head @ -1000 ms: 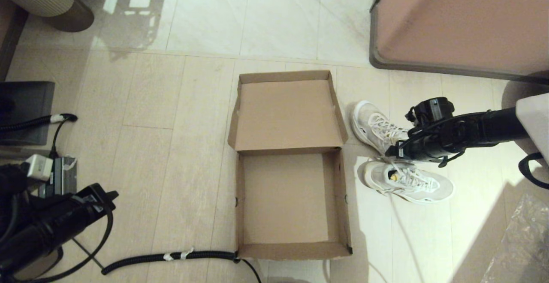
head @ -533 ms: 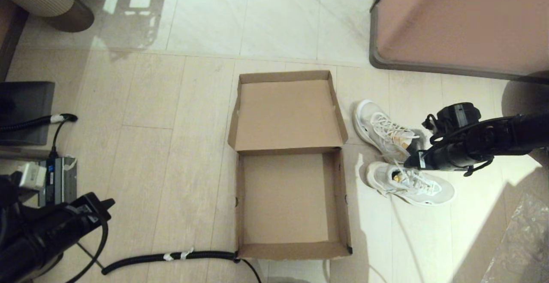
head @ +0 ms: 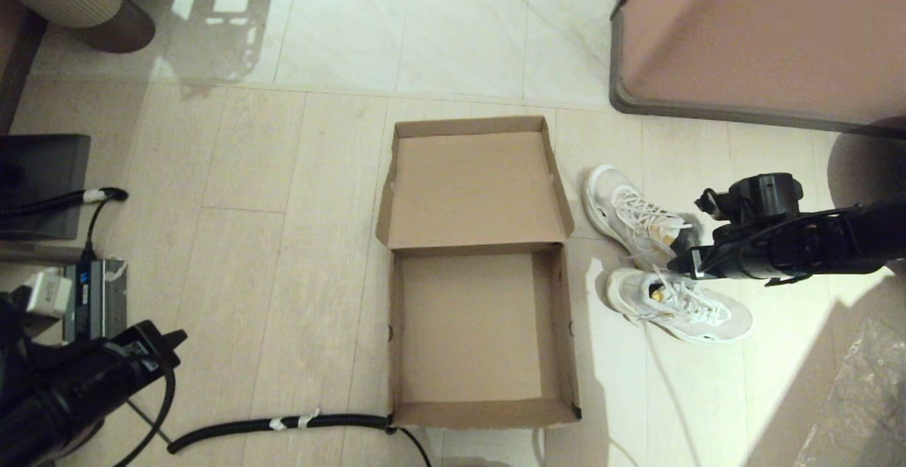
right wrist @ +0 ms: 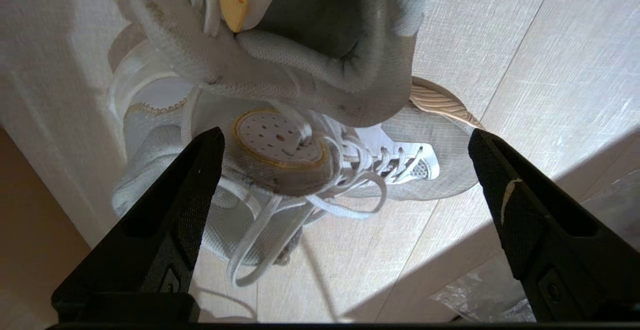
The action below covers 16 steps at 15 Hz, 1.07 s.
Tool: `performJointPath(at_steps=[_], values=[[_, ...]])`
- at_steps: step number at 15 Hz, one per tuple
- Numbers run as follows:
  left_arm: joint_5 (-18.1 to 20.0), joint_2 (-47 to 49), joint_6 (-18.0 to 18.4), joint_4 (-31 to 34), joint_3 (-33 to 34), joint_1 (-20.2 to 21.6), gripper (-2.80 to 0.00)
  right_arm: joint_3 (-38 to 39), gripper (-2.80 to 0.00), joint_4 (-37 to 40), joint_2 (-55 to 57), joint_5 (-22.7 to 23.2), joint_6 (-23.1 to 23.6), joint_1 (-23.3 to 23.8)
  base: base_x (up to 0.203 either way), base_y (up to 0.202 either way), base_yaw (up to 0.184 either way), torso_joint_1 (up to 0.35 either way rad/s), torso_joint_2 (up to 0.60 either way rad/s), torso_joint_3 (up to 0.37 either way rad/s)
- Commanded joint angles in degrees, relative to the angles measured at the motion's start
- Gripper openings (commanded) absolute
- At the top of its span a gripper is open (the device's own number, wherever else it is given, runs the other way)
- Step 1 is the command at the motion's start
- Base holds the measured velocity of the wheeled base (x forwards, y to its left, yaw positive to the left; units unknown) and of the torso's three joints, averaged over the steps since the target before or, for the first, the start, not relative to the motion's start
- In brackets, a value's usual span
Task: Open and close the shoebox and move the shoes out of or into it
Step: Put the shoes into the shoe box
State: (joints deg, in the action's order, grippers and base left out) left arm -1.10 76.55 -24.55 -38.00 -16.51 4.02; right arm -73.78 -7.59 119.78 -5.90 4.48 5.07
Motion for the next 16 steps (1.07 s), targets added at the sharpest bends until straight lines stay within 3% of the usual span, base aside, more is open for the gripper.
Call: performJointPath(at_steps=[1, 7, 9, 16], values=[[0.04, 0.91, -0.19, -0.32, -0.35, 0.0, -2.8, 1.87, 0.0, -0.13, -2.99, 0.15, 0.08, -0.06, 0.0, 0.0, 0.0, 0.0, 0.0, 0.0], [0.13, 2.57, -0.23, -0.32, -0.81, -0.07, -2.8, 12.77, 0.0, -0.84, -8.89, -0.2, 2.72, -0.58, 0.0, 0.0, 0.0, 0.0, 0.0, 0.0], [0.13, 2.64, -0.23, -0.32, -0.9, -0.07, -2.8, 15.86, 0.0, -5.08, -8.8, -0.25, 3.73, -1.16, 0.0, 0.0, 0.0, 0.0, 0.0, 0.0], [0.13, 2.53, -0.23, -0.32, -1.21, 0.02, -2.8, 10.26, 0.0, -19.72, 4.99, -5.87, 11.66, -1.92, 0.0, 0.0, 0.0, 0.0, 0.0, 0.0]])
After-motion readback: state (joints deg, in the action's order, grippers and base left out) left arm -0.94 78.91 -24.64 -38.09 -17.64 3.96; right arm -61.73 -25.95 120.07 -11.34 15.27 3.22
